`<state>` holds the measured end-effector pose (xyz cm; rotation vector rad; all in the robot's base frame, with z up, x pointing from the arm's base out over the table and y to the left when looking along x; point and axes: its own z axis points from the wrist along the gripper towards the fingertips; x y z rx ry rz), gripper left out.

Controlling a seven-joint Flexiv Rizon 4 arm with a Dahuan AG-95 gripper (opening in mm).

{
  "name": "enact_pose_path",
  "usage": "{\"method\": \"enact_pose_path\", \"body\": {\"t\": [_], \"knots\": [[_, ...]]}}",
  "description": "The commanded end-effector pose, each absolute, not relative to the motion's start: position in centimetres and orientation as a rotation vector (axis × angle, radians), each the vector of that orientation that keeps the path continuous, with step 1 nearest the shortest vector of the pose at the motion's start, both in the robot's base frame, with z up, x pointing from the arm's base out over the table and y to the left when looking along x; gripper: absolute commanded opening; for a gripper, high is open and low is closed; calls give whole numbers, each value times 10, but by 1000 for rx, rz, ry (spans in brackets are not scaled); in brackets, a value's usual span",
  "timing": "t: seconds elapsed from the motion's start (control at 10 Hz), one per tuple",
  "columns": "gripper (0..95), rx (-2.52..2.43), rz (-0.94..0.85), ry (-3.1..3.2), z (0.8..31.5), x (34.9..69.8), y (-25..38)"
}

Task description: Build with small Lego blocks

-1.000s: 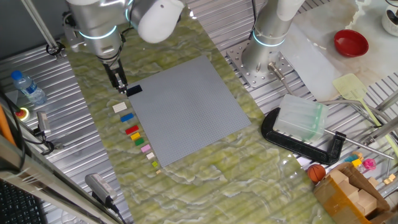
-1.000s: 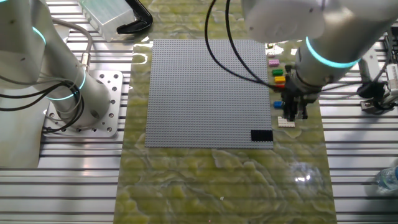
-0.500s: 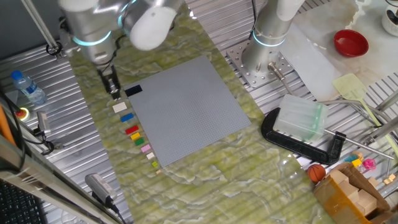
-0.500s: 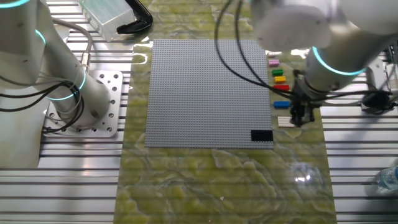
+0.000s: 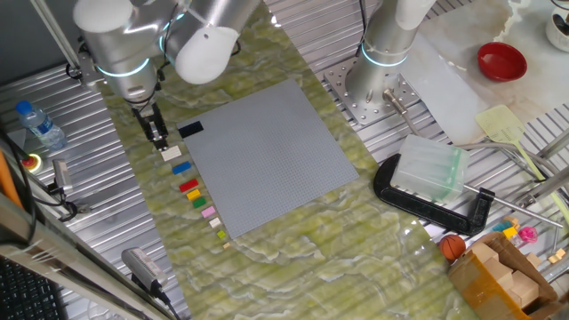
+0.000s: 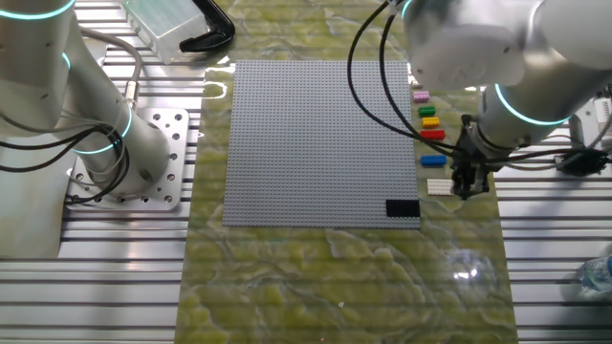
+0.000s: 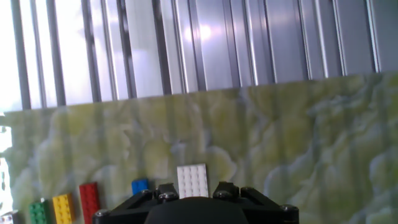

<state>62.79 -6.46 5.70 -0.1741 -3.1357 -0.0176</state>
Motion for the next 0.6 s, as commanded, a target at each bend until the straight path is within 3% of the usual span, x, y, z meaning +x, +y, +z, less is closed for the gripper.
{"method": "enact_pose_path", "body": {"t": [0.1,0.6], "knots": [[380,-168,-13,-3148,50,627,-64],[380,-179,-8,-3140,34,631,-61]]}}
